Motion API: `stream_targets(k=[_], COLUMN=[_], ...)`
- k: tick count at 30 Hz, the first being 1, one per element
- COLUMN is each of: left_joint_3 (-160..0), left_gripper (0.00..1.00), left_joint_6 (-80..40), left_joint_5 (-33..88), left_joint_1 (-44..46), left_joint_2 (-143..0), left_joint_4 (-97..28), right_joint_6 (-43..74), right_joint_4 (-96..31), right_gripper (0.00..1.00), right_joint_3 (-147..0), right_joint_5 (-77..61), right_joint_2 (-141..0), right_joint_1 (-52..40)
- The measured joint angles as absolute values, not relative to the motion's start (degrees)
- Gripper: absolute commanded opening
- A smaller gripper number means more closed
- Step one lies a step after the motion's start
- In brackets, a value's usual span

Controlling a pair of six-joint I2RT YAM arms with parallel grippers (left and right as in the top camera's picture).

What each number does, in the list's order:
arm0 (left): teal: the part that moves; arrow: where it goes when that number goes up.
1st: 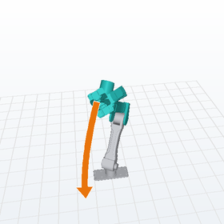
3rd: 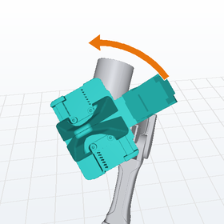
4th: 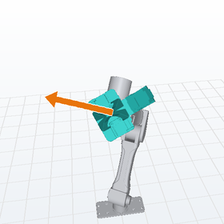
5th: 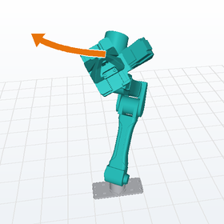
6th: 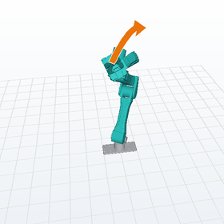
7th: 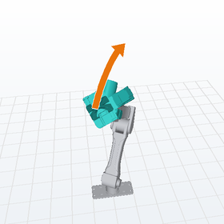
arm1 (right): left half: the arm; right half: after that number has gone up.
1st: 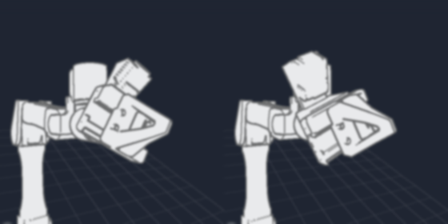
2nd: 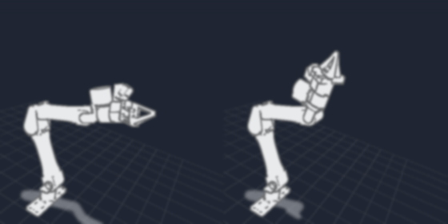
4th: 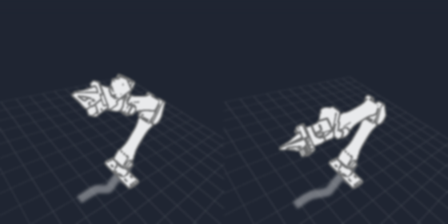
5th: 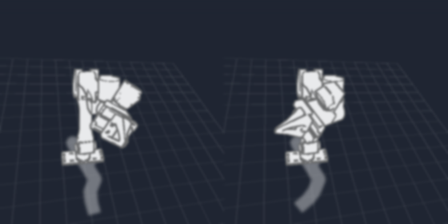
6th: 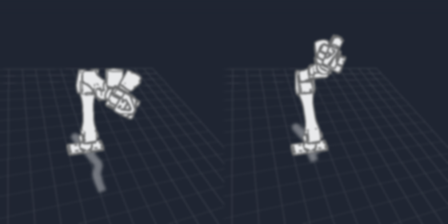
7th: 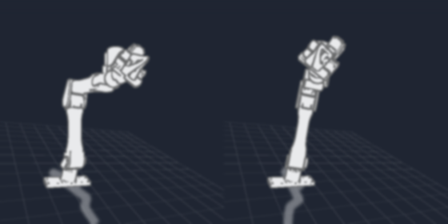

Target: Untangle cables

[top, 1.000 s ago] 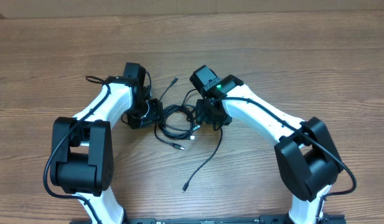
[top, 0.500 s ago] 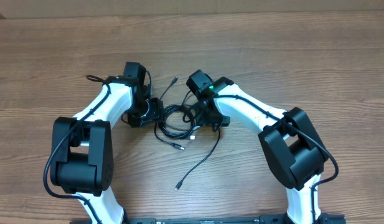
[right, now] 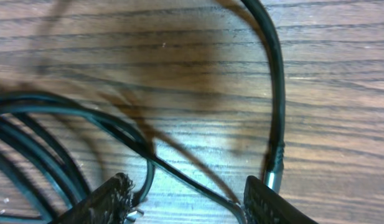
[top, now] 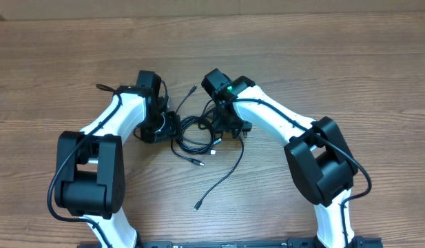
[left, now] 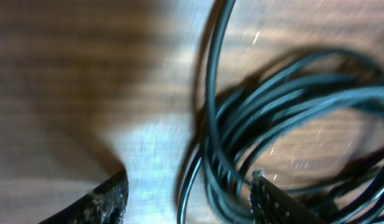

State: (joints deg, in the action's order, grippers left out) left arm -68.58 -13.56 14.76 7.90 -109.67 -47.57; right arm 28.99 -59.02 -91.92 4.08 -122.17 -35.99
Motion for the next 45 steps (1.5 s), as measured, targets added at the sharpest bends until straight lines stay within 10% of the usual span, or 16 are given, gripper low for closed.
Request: stream_targets(k=[21,45], left_joint_3=[-63.2,-60.0], left_gripper=[0.67,0.98], left_joint_6=[-23.8,-28.6], left_joint_5=[3.6,-13.1], left_joint_1=[15.6,15.3], left_joint_2=[-106.1,-104.1], left_joint_4=[-43.9,-38.4], right_joint_6=[28.5,28.5], right_joint_4=[-56.4,-58.9], right_gripper=[0.58,0.68], right_joint_3=[-90.6,-81.3], right_joint_5=[4.8,24.4], right_joint_2=[-124.0,-119.1], right_joint_1=[-36.0,-34.7])
